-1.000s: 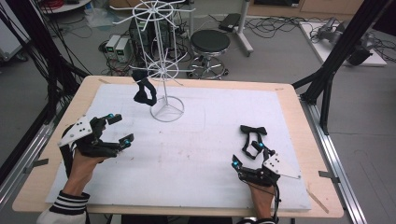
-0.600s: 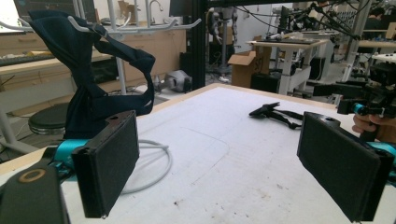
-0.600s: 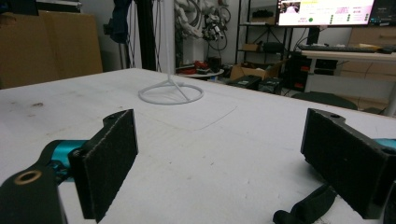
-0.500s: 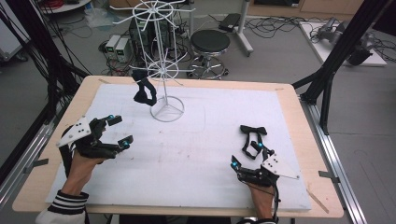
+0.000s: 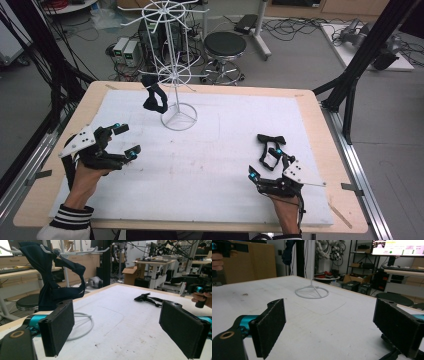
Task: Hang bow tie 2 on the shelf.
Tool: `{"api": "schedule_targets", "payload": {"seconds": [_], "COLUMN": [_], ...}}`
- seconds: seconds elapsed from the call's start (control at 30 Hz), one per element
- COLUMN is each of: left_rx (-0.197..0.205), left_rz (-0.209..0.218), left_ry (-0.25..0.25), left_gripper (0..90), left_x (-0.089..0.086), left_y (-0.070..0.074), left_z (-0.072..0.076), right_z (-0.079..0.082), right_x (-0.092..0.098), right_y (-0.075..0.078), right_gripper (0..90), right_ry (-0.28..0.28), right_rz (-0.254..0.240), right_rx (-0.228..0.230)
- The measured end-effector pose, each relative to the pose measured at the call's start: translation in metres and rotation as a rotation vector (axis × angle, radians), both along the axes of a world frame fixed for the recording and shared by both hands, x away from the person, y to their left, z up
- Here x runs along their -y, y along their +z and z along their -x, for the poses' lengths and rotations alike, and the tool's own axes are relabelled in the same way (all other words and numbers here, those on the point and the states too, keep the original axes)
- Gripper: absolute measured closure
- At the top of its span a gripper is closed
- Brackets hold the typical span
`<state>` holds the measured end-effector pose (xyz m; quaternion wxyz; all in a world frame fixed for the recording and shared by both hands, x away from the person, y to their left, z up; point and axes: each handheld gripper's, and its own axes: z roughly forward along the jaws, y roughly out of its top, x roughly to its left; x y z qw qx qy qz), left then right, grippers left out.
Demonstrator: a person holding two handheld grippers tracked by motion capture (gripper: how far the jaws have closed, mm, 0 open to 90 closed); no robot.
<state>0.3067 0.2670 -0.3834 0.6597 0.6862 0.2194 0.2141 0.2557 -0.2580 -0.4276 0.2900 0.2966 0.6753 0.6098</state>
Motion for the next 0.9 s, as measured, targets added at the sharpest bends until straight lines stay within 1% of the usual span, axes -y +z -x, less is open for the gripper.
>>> {"api": "schedule_targets", "payload": {"seconds": [0.03, 0.07, 0.1, 0.13, 0.17, 0.2, 0.23, 0.3, 0.33, 0.37, 0.4, 0.43, 0.53, 0.6, 0.63, 0.67, 0.7, 0.77, 0.8, 0.9], "left_rx": [-0.002, -0.002, -0.002, -0.002, -0.006, -0.006, -0.006, -0.011, -0.011, -0.011, -0.012, -0.013, -0.015, -0.016, -0.015, -0.016, -0.016, -0.017, -0.016, -0.021], "left_rz": [0.002, -0.004, -0.004, -0.007, -0.006, -0.006, -0.010, -0.008, -0.008, -0.011, -0.013, -0.015, -0.020, -0.023, -0.024, -0.025, -0.023, -0.024, -0.026, -0.026], "left_ry": [-0.001, -0.005, -0.005, -0.006, -0.008, -0.008, -0.007, -0.009, -0.009, -0.011, -0.012, -0.016, -0.019, -0.019, -0.022, -0.023, -0.024, -0.026, -0.028, -0.029], "left_gripper": [13.4, 13.4, 13.4, 13.4, 13.4, 13.4, 13.4, 13.4, 13.4, 13.4, 13.4, 13.4, 13.4, 13.4, 13.4, 13.4, 13.4, 13.4, 13.4, 13.4], "left_x": [0.001, 0.001, 0.001, 0.001, 0.002, 0.002, 0.002, 0.003, 0.003, 0.003, 0.003, 0.004, 0.005, 0.005, 0.006, 0.006, 0.006, 0.007, 0.007, 0.008], "left_y": [0.000, -0.001, -0.001, -0.001, -0.002, -0.002, -0.002, -0.004, -0.004, -0.004, -0.004, -0.005, -0.005, -0.005, -0.006, -0.006, -0.006, -0.006, -0.007, -0.007], "left_z": [0.000, 0.000, 0.000, 0.000, -0.001, -0.001, -0.001, -0.001, -0.001, -0.001, -0.001, -0.001, -0.001, -0.001, -0.001, -0.001, -0.001, -0.001, -0.002, -0.002], "right_z": [0.000, -0.001, -0.002, -0.003, -0.005, -0.005, -0.007, -0.011, -0.013, -0.013, -0.015, -0.020, -0.029, -0.032, -0.036, -0.039, -0.039, -0.046, -0.050, -0.057], "right_x": [0.002, 0.004, 0.006, 0.008, 0.010, 0.010, 0.013, 0.015, 0.016, 0.016, 0.017, 0.019, 0.022, 0.023, 0.025, 0.027, 0.027, 0.031, 0.033, 0.037], "right_y": [0.002, 0.004, 0.006, 0.009, 0.012, 0.012, 0.020, 0.027, 0.031, 0.031, 0.034, 0.040, 0.049, 0.051, 0.056, 0.058, 0.058, 0.061, 0.062, 0.064], "right_gripper": [10.3, 10.3, 10.4, 10.4, 10.4, 10.4, 10.4, 10.4, 10.3, 10.3, 10.4, 10.3, 10.4, 10.4, 10.4, 10.4, 10.4, 10.4, 10.4, 10.4], "right_ry": [0.000, 0.001, 0.007, 0.014, 0.020, 0.020, 0.039, 0.055, 0.063, 0.063, 0.071, 0.087, 0.109, 0.114, 0.115, 0.119, 0.119, 0.120, 0.123, 0.136], "right_rz": [-0.001, -0.002, -0.004, 0.000, 0.014, 0.014, 0.036, 0.054, 0.069, 0.069, 0.085, 0.113, 0.145, 0.153, 0.179, 0.192, 0.192, 0.226, 0.235, 0.286], "right_rx": [0.002, 0.002, -0.004, -0.017, -0.017, -0.017, -0.025, -0.033, -0.037, -0.037, -0.038, -0.057, -0.079, -0.086, -0.105, -0.111, -0.111, -0.137, -0.138, -0.181]}}
